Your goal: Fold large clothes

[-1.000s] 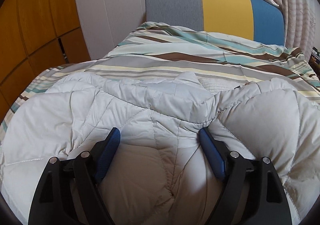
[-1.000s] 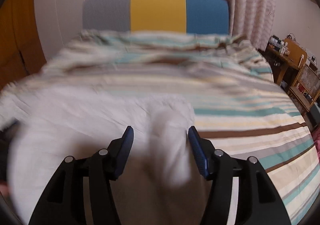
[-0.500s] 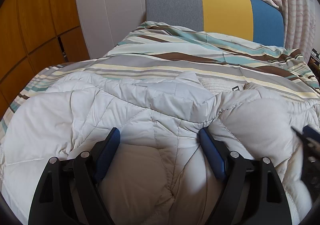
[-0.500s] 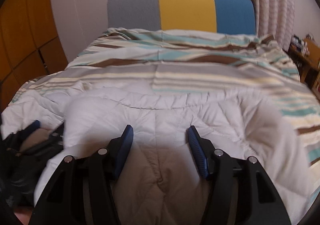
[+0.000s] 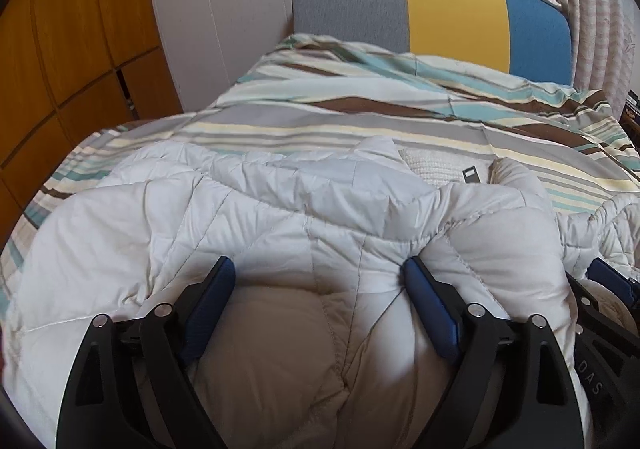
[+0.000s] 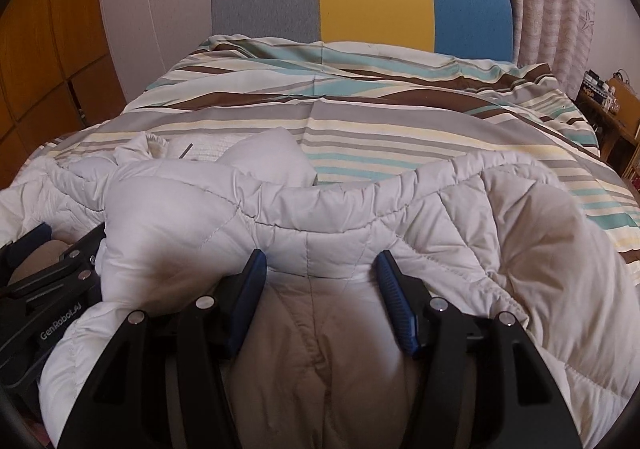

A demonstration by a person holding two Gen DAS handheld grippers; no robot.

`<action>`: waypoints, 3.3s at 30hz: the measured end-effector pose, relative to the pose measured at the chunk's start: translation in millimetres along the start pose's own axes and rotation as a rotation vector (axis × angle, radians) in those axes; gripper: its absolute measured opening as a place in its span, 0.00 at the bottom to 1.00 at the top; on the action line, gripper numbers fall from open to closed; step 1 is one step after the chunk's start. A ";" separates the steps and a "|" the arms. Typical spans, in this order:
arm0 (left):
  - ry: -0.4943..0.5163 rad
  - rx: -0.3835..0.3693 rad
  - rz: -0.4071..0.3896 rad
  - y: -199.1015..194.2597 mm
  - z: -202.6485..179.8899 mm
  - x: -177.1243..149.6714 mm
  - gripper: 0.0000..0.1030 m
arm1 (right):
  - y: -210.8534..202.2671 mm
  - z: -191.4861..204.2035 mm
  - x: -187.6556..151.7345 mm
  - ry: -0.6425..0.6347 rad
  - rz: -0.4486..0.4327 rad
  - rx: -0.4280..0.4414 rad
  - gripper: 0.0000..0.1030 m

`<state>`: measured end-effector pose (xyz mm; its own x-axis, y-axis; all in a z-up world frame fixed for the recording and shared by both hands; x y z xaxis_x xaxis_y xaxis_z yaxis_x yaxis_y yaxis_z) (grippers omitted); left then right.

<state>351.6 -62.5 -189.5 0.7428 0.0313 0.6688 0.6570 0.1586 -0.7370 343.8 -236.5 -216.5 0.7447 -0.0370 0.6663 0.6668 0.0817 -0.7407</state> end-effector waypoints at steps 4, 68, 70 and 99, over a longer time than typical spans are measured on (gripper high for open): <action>-0.073 -0.051 0.025 -30.1 13.7 1.5 0.84 | -29.3 -10.2 1.1 0.041 -0.027 0.057 0.57; -0.305 -0.070 -0.093 -118.2 174.0 -82.8 0.97 | -121.7 -42.9 -54.3 0.089 -0.079 0.051 0.66; -0.376 -0.073 -0.078 -122.6 190.0 -96.1 0.97 | -133.9 -34.4 -62.9 0.091 -0.082 0.072 0.65; -0.742 -0.443 -0.073 -96.9 183.8 -143.7 0.75 | -105.6 40.9 -132.6 -0.113 -0.023 0.175 0.19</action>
<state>157.5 98.9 -196.3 0.5218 0.6964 0.4927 0.8041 -0.2088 -0.5566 173.5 -199.5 -223.1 0.7147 0.0701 0.6959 0.6618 0.2542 -0.7053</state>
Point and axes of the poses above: each gripper's, at about its wrist camera, not at the fingertips, and y roughly the way its jaws point, z to its left, x to its top, the point moved 2 cm from there along y, roughly the way its jaws point, and after that the axes turned 2 degrees about z, right-handed, at the moved point
